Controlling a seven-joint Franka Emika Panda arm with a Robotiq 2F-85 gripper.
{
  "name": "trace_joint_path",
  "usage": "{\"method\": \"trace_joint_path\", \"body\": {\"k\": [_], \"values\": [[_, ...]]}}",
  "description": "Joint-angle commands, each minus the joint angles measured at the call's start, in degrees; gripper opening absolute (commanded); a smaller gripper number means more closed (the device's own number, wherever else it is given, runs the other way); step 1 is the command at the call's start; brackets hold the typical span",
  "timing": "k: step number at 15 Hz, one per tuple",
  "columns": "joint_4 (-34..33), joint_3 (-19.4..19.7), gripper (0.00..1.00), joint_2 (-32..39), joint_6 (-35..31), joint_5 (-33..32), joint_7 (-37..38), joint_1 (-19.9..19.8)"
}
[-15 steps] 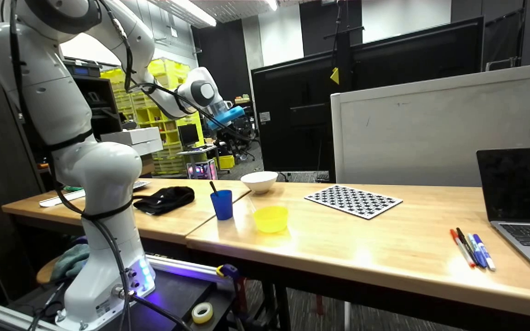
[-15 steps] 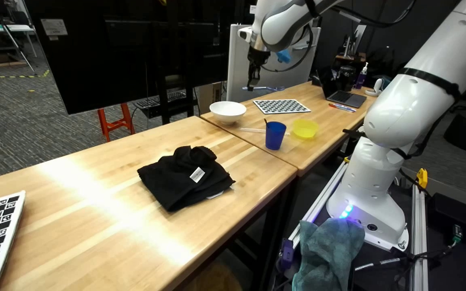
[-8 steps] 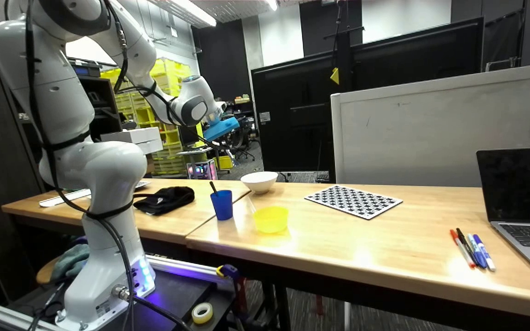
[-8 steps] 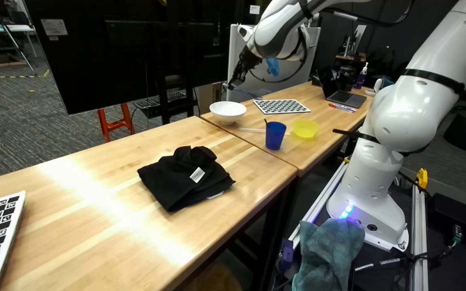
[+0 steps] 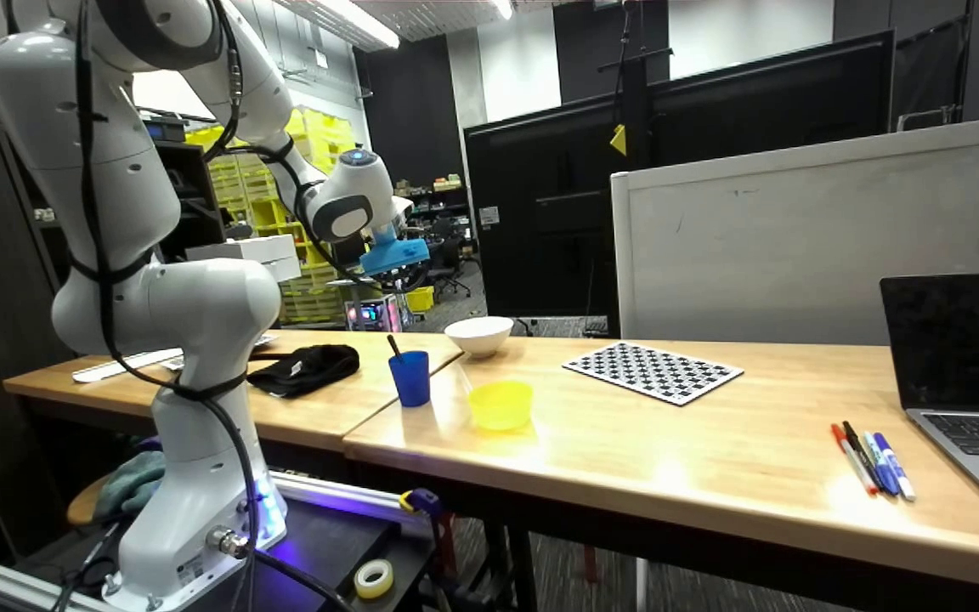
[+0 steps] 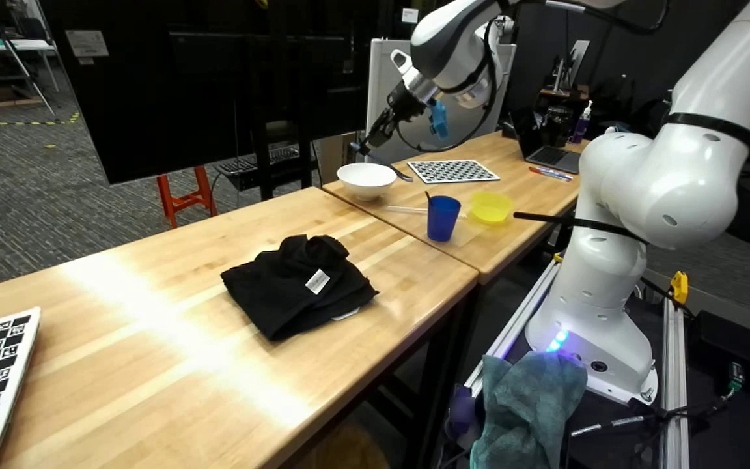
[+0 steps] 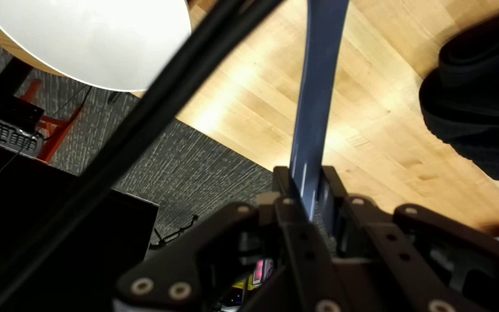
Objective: Put the fork into the into the white bowl
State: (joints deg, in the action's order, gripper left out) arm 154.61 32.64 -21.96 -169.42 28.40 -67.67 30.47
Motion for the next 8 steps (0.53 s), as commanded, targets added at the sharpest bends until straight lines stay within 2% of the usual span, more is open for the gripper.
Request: {"method": "trace_joint_path", "body": {"k": [1, 4, 8], "values": [[-2.1, 3.2, 0.04, 0.8, 6.0, -2.4, -4.5, -0.4], [-5.7, 8.4, 0.04, 3.7, 10.6, -3.6, -11.5, 1.5], [-13.9, 20.9, 0.04, 8.6, 17.0, 1.2, -30.0, 9.5]]}}
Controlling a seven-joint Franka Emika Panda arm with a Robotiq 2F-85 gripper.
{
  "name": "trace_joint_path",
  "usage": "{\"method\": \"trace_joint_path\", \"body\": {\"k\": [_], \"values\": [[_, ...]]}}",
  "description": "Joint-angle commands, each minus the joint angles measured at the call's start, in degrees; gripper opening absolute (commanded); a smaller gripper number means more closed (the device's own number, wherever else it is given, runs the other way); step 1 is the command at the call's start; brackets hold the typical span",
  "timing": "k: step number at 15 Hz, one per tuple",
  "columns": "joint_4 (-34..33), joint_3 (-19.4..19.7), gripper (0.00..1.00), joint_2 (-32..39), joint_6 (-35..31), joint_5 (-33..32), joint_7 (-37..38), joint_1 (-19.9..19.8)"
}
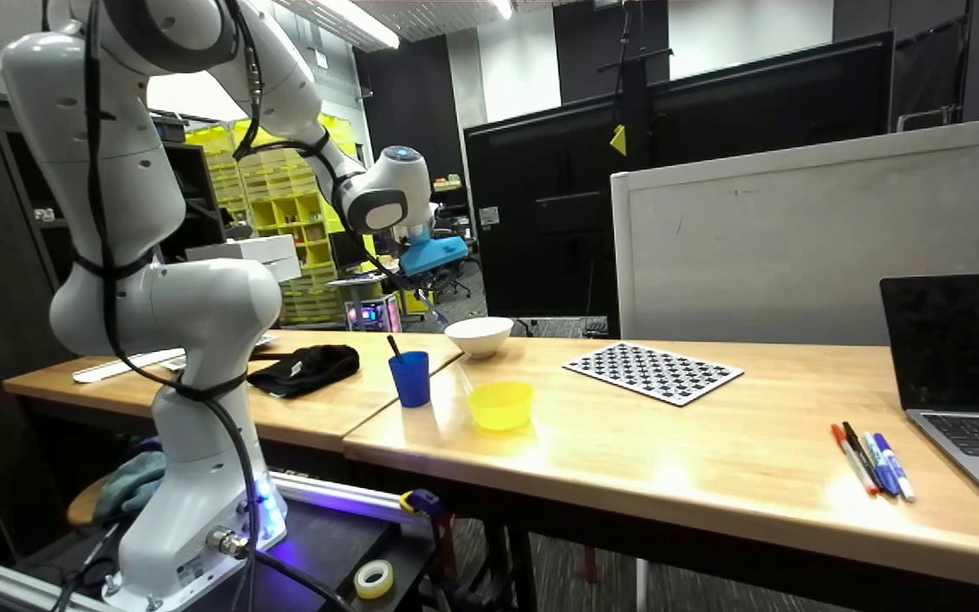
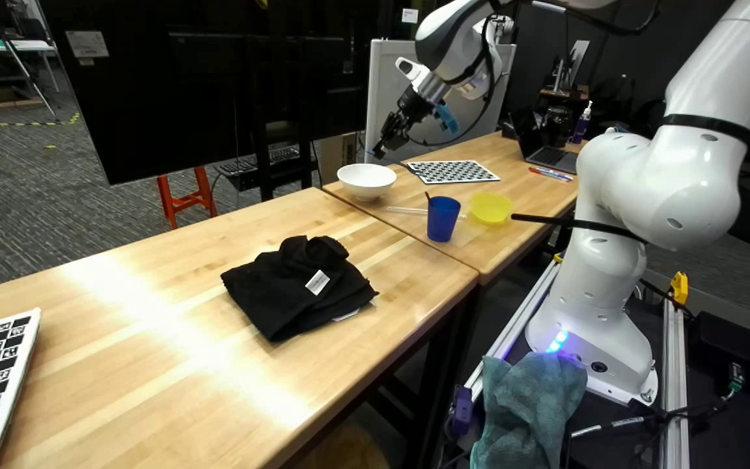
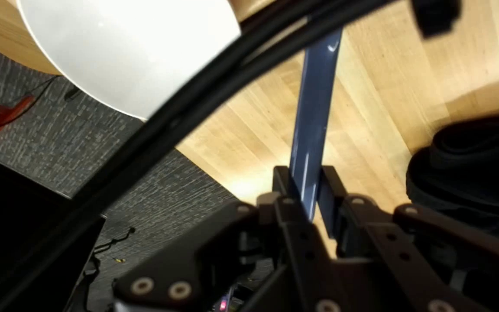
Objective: Put the fork into the into the white bowl
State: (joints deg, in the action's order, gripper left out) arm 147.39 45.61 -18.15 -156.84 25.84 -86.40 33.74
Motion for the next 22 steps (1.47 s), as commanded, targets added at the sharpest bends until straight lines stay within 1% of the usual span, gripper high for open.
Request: {"method": "trace_joint_path", "body": {"k": [1, 2, 4, 6, 8, 10, 11, 13, 15, 17, 19, 21, 22], "values": [[-9.1, 12.1, 0.04, 5.9, 6.6, 5.5, -15.7, 9.4], [-11.3, 15.7, 0.04, 7.4, 8.7, 8.2, -20.3, 12.2], [-15.2, 24.4, 0.04, 9.7, 13.5, 14.1, -29.4, 19.7], [-17.6, 32.3, 0.04, 12.0, 18.5, 21.6, -38.7, 26.4], [-18.3, 39.2, 0.04, 13.3, 23.0, 26.1, -44.1, 32.8], [-17.8, 44.7, 0.04, 12.7, 24.7, 26.9, -46.5, 38.7], [-17.3, 47.2, 0.04, 11.4, 24.4, 25.8, -46.9, 41.6], [-16.8, 52.3, 0.04, 7.8, 21.8, 21.4, -46.7, 47.8], [-17.2, 58.1, 0.04, 2.9, 19.1, 14.7, -45.1, 54.6], [-18.9, 65.0, 0.04, -2.9, 15.9, 6.9, -43.3, 62.1], [-22.1, 72.7, 0.04, -8.8, 13.7, -1.1, -41.8, 70.1], [-27.2, 79.8, 0.04, -14.6, 13.4, -8.3, -40.8, 77.5], [-30.2, 80.3, 0.04, -19.1, 13.8, -14.5, -38.1, 78.3]]}}
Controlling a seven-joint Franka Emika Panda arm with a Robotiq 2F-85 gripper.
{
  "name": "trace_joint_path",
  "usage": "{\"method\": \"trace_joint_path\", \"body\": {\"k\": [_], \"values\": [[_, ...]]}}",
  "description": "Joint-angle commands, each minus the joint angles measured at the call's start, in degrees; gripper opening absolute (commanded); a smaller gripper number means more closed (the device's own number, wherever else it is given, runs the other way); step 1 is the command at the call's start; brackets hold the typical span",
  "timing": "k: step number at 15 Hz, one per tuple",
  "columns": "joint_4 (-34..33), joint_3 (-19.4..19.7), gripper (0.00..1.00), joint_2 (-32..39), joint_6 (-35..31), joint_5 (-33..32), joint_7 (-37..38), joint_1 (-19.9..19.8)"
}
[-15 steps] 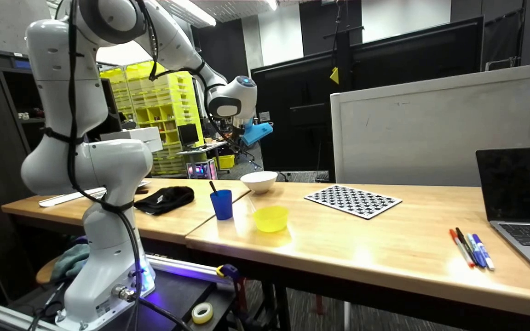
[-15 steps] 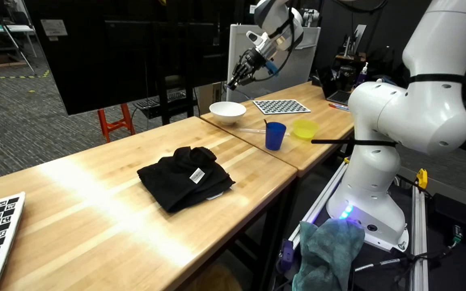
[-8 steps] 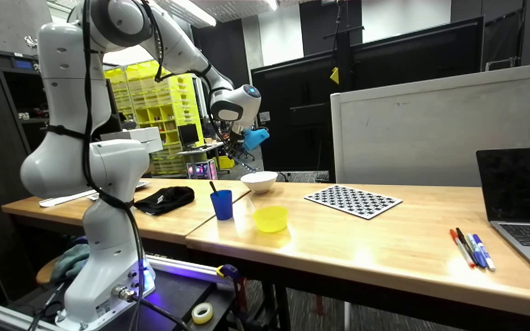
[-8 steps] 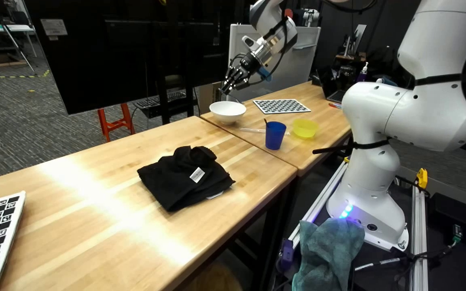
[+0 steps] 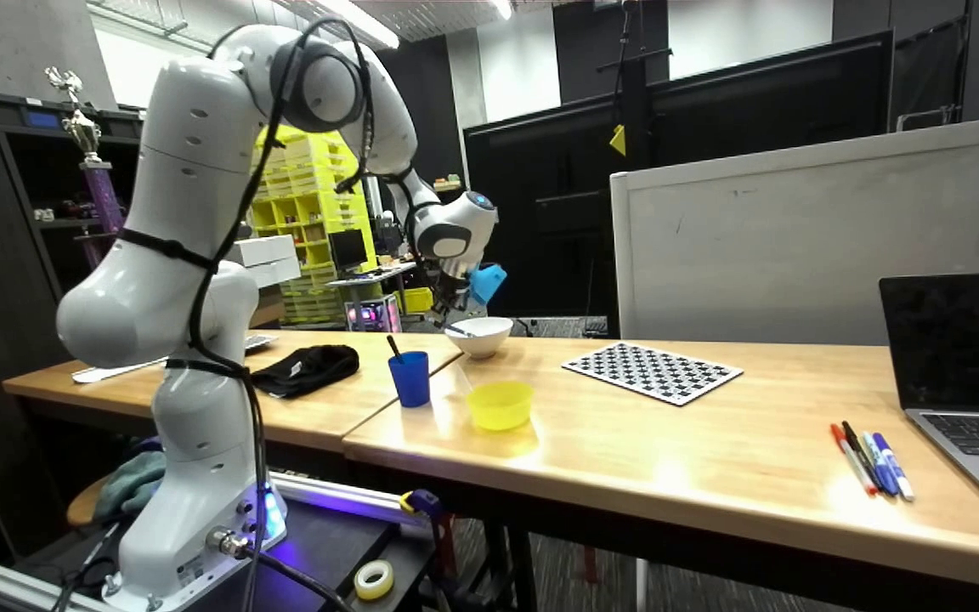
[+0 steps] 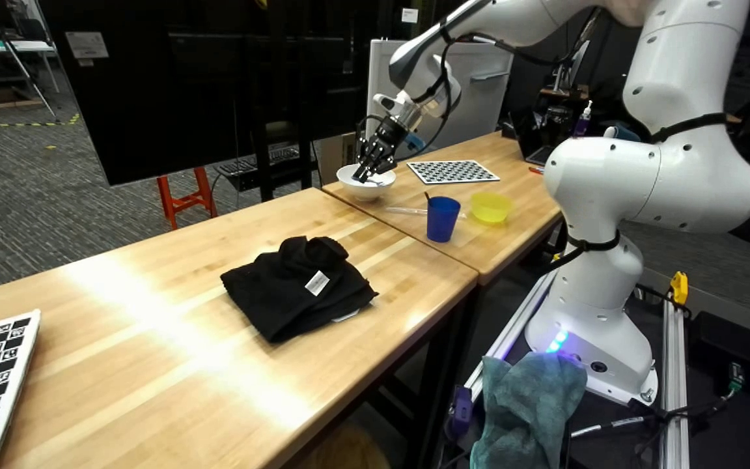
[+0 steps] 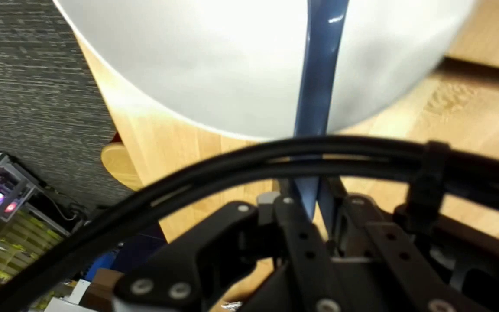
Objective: Put the fork into the into the white bowl
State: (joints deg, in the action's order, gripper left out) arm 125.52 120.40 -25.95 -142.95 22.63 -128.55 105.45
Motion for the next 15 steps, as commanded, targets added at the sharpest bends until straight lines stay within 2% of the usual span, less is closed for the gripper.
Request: {"method": "trace_joint_path", "body": {"k": [1, 2, 3, 4, 6, 9, 14, 15], "values": [[-11.9, 7.5, 0.04, -14.7, 1.1, -15.7, 5.9, 8.9], [-15.8, 8.2, 0.04, -18.5, 2.4, -20.5, 8.3, 10.3], [-19.4, 8.4, 0.18, -21.7, 4.0, -25.5, 11.4, 11.4], [-22.9, 8.1, 0.43, -24.9, 5.5, -29.5, 13.3, 12.0], [-29.3, 6.9, 0.47, -29.6, 9.4, -34.7, 16.3, 13.0], [-36.1, 5.0, 0.65, -34.7, 14.0, -39.7, 18.2, 13.7], [-41.5, 1.8, 0.99, -38.8, 18.2, -44.6, 20.1, 13.7], [-42.1, 1.3, 0.99, -39.3, 18.7, -45.2, 20.5, 13.7]]}}
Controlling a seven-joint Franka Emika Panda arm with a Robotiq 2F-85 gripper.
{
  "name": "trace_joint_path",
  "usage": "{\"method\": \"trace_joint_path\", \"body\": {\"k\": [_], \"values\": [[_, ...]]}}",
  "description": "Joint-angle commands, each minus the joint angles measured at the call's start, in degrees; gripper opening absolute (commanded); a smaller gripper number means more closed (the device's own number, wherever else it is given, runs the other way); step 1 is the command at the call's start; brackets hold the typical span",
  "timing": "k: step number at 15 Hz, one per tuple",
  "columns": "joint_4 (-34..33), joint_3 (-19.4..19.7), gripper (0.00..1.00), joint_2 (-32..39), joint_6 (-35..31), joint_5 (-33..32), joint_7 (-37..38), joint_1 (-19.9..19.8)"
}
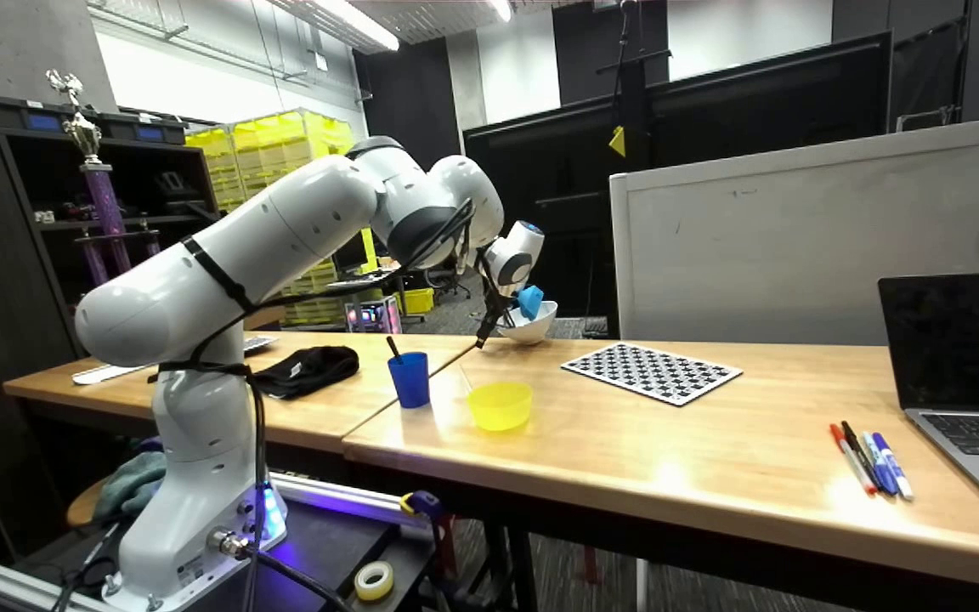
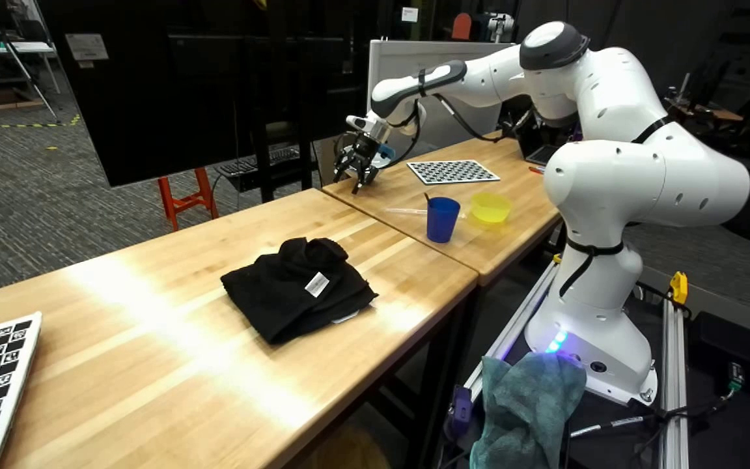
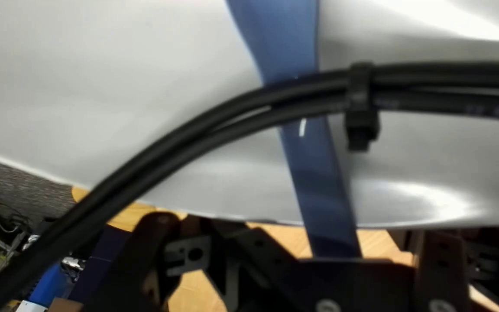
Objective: Put the fork into the into the white bowl
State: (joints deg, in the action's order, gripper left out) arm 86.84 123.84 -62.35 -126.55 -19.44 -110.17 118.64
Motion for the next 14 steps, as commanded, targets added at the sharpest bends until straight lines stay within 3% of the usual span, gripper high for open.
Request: {"method": "trace_joint_path", "body": {"k": [1, 14], "values": [[-3.4, -2.6, 1.00, -3.2, 2.3, -3.8, 2.5, 0.3], [1.5, -5.7, 1.00, -1.6, -0.1, -8.8, 10.9, -3.3]]}}
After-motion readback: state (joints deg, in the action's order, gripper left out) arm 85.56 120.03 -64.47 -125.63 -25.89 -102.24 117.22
